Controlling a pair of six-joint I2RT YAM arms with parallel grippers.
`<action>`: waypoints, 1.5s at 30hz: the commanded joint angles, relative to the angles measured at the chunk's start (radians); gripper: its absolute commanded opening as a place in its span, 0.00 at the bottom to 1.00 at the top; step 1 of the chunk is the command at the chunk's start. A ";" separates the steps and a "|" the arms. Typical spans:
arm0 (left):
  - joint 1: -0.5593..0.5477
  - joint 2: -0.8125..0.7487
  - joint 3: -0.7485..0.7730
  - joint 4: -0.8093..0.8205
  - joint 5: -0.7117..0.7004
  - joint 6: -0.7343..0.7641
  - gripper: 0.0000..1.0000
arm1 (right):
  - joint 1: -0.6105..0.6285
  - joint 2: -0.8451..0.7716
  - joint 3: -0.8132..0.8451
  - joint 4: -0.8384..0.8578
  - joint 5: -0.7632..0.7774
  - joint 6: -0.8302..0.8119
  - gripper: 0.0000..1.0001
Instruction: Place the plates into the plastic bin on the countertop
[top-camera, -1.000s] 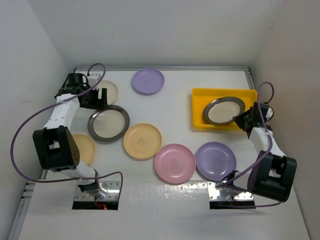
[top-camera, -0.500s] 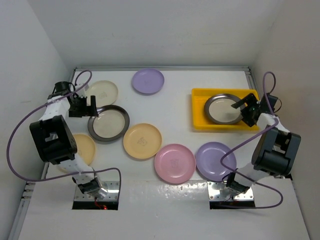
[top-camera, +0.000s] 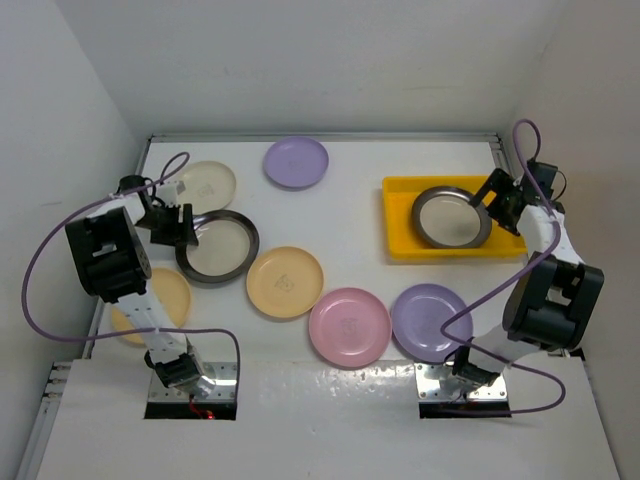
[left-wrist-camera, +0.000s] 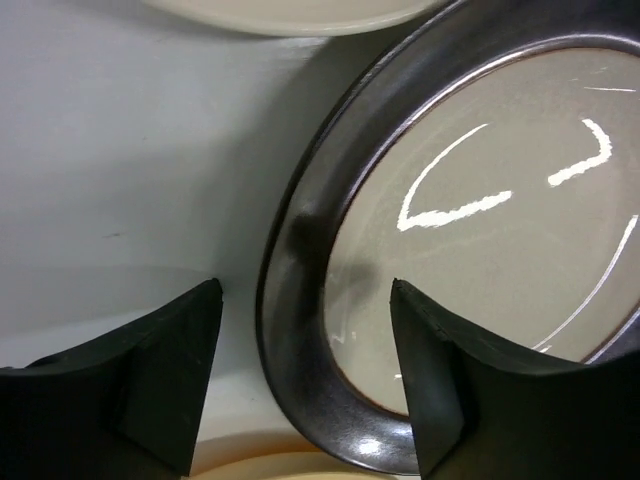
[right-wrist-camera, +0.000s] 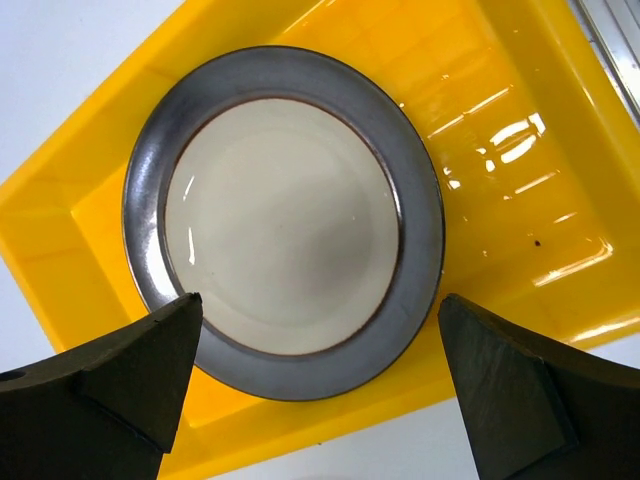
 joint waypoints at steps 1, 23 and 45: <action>-0.013 0.039 -0.004 -0.035 0.097 0.055 0.68 | 0.004 -0.050 0.042 -0.048 0.043 -0.040 1.00; -0.155 -0.257 0.206 -0.181 0.373 0.198 0.00 | 0.564 -0.257 -0.115 0.168 -0.319 -0.177 0.20; -0.525 -0.297 0.425 -0.209 0.449 0.190 0.00 | 0.897 0.341 0.211 0.598 -0.493 -0.033 0.73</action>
